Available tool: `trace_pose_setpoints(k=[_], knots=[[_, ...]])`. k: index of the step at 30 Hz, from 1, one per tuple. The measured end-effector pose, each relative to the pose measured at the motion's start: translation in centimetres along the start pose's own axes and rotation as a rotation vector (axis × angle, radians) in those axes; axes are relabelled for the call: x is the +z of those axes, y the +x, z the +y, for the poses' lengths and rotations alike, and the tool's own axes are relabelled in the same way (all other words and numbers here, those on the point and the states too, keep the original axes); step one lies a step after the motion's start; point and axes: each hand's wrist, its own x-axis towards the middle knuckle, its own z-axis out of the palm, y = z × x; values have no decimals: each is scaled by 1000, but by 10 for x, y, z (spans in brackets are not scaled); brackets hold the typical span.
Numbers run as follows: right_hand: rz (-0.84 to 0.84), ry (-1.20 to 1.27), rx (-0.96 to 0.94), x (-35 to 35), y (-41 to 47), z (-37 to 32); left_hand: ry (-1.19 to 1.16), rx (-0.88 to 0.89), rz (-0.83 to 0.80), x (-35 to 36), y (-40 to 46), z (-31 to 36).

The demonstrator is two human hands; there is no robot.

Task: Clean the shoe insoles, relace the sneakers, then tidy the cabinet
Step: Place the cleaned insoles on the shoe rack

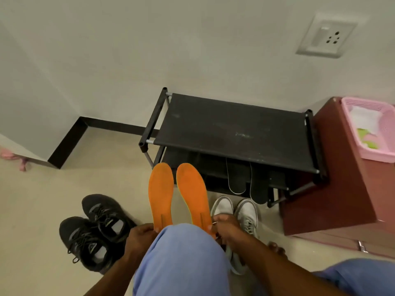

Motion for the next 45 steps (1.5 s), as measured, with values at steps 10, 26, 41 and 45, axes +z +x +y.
trace_pose_setpoints(k=[10,26,41,45], knots=[[29,284,-37,-22,32,-40,-91,-36,0,33,-8,146],[200,384,-1,-15,97,-87,4,-20,28,74,56,184],[386,117,-193,-11,83,-61,579,239,379,46,18,206],[368,18,-175,-27,57,-47,651,458,174,37,-15,267]])
